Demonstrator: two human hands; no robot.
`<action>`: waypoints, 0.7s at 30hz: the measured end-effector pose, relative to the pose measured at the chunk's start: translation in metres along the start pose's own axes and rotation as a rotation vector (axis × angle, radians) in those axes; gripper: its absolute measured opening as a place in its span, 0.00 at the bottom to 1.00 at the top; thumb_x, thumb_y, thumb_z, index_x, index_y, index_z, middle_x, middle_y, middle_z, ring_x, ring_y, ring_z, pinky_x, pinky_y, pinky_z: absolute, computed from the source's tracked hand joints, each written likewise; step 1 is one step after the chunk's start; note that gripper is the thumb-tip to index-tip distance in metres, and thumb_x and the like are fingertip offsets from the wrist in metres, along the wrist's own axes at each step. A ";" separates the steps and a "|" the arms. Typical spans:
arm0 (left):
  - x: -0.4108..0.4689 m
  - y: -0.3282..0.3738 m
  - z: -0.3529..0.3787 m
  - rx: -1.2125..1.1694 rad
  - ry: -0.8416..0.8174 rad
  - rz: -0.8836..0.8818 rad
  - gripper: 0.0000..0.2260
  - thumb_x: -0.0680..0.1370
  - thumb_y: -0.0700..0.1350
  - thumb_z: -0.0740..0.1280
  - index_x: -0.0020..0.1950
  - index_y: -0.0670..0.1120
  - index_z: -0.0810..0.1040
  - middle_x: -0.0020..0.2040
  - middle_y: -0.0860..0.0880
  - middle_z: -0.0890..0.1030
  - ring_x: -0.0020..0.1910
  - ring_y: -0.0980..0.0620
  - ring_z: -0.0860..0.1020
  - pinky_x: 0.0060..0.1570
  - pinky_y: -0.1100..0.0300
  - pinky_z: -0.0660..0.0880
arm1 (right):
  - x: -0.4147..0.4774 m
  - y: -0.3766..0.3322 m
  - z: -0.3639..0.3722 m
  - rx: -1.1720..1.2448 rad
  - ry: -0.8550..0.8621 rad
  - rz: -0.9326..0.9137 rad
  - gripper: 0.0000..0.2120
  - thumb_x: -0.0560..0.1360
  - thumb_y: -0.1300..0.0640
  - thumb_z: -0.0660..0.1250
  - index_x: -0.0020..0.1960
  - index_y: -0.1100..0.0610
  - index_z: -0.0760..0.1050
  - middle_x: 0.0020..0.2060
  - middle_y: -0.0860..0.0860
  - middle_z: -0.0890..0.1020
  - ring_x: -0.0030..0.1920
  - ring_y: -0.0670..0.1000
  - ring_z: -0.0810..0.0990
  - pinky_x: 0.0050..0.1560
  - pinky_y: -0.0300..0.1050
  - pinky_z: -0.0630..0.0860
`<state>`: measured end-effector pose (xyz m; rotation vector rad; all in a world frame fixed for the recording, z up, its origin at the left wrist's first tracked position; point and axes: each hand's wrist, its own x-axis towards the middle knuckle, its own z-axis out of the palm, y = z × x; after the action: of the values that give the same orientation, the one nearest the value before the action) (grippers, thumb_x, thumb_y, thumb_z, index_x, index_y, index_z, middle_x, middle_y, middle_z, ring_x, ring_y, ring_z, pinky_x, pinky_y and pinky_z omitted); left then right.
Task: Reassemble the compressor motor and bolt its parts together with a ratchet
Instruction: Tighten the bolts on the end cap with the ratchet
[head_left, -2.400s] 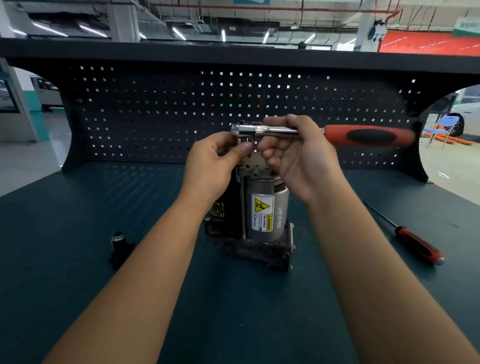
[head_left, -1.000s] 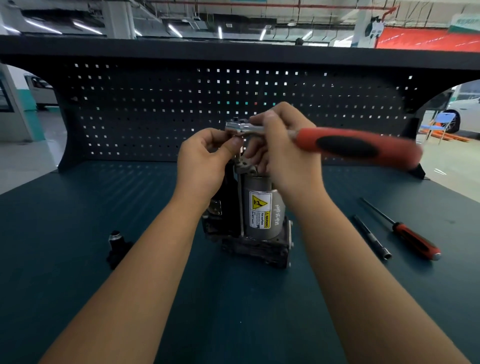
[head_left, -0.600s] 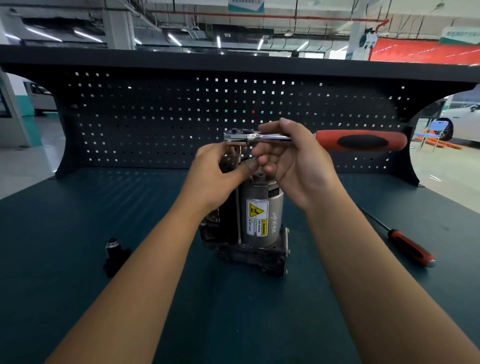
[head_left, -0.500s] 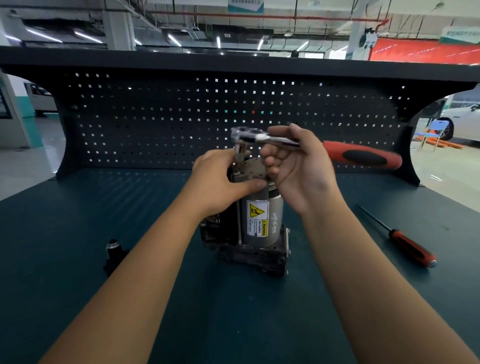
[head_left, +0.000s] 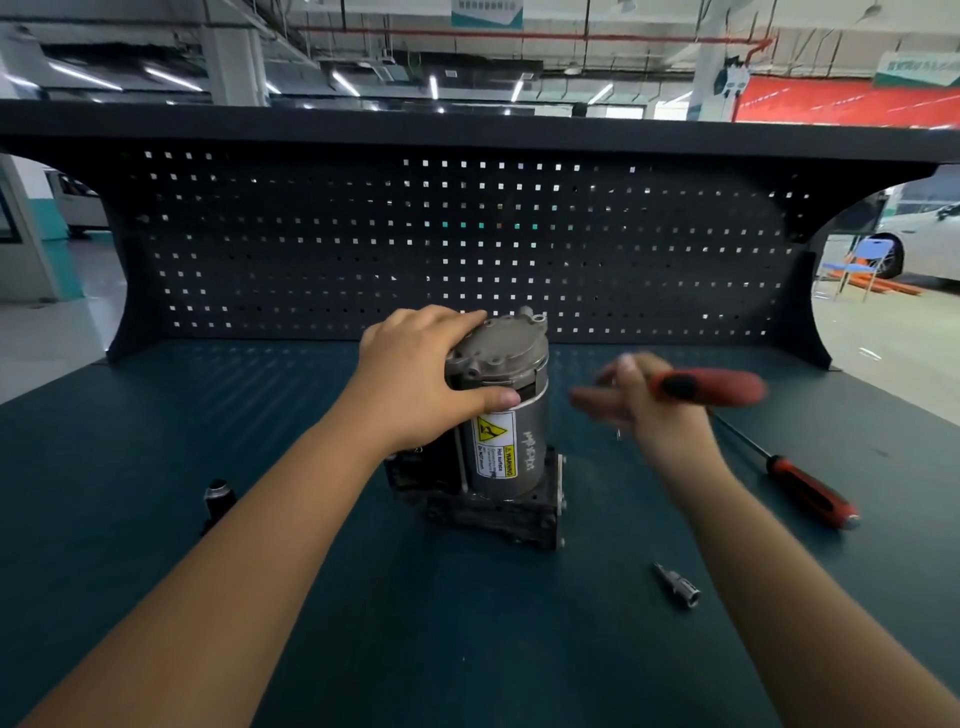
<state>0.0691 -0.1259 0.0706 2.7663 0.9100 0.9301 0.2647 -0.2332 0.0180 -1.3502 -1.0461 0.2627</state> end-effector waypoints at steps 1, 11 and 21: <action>-0.002 0.000 -0.001 0.009 -0.009 -0.011 0.44 0.62 0.73 0.61 0.74 0.55 0.62 0.70 0.54 0.67 0.68 0.51 0.62 0.68 0.51 0.54 | -0.004 0.009 0.002 -0.098 -0.047 -0.009 0.13 0.82 0.57 0.55 0.43 0.57 0.74 0.44 0.62 0.84 0.42 0.51 0.83 0.45 0.39 0.77; -0.035 0.007 -0.007 0.106 -0.007 -0.032 0.51 0.57 0.77 0.58 0.76 0.57 0.54 0.67 0.58 0.59 0.63 0.50 0.64 0.63 0.54 0.63 | -0.040 0.041 0.019 -0.128 -0.356 0.114 0.25 0.76 0.76 0.59 0.68 0.57 0.65 0.64 0.50 0.73 0.50 0.34 0.79 0.50 0.36 0.78; -0.093 0.031 0.017 0.242 0.215 0.145 0.39 0.65 0.70 0.60 0.67 0.44 0.69 0.63 0.50 0.74 0.56 0.52 0.76 0.62 0.49 0.63 | -0.084 -0.018 0.021 0.144 -0.233 -0.066 0.45 0.57 0.23 0.66 0.59 0.57 0.72 0.54 0.50 0.82 0.56 0.45 0.80 0.52 0.40 0.77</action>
<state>0.0357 -0.2021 0.0160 3.0133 0.9153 1.2383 0.1960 -0.2828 -0.0081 -1.1724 -1.2392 0.4460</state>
